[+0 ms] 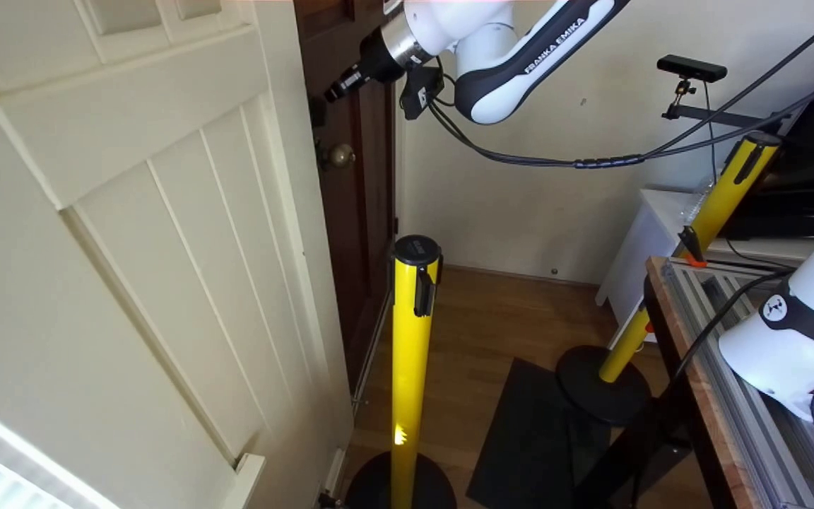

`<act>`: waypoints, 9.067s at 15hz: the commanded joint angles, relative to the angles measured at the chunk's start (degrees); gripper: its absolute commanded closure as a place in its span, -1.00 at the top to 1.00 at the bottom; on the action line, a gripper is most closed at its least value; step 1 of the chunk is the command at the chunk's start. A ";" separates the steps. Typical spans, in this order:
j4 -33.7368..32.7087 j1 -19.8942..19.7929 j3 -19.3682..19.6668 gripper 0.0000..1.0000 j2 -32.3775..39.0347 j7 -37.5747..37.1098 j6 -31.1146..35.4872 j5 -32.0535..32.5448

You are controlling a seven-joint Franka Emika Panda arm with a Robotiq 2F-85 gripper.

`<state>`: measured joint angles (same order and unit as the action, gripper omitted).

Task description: Lock the door

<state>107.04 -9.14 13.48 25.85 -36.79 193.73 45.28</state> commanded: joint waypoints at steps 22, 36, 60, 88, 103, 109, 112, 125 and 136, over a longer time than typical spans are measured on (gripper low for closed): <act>-4.78 12.55 13.42 -1.00 6.57 1.28 -3.11 0.01; -4.04 18.45 21.72 -1.00 7.14 2.26 -6.49 -1.05; 6.85 14.09 18.42 -1.00 -2.08 6.81 -2.05 2.43; -1.56 14.08 17.73 -1.00 2.96 5.58 1.99 2.33; -6.85 18.16 22.87 -1.00 11.16 5.89 5.24 -3.19; -6.22 18.06 22.55 -1.00 11.13 5.87 3.95 -2.33; -4.42 16.55 19.86 -1.00 9.85 5.20 1.41 -0.66; 3.17 18.38 23.65 -1.00 1.28 5.35 13.29 -3.54; 37.66 5.69 11.81 0.20 -26.92 -30.51 5.36 48.90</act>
<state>135.08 -3.12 24.82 8.22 -56.07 203.98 83.28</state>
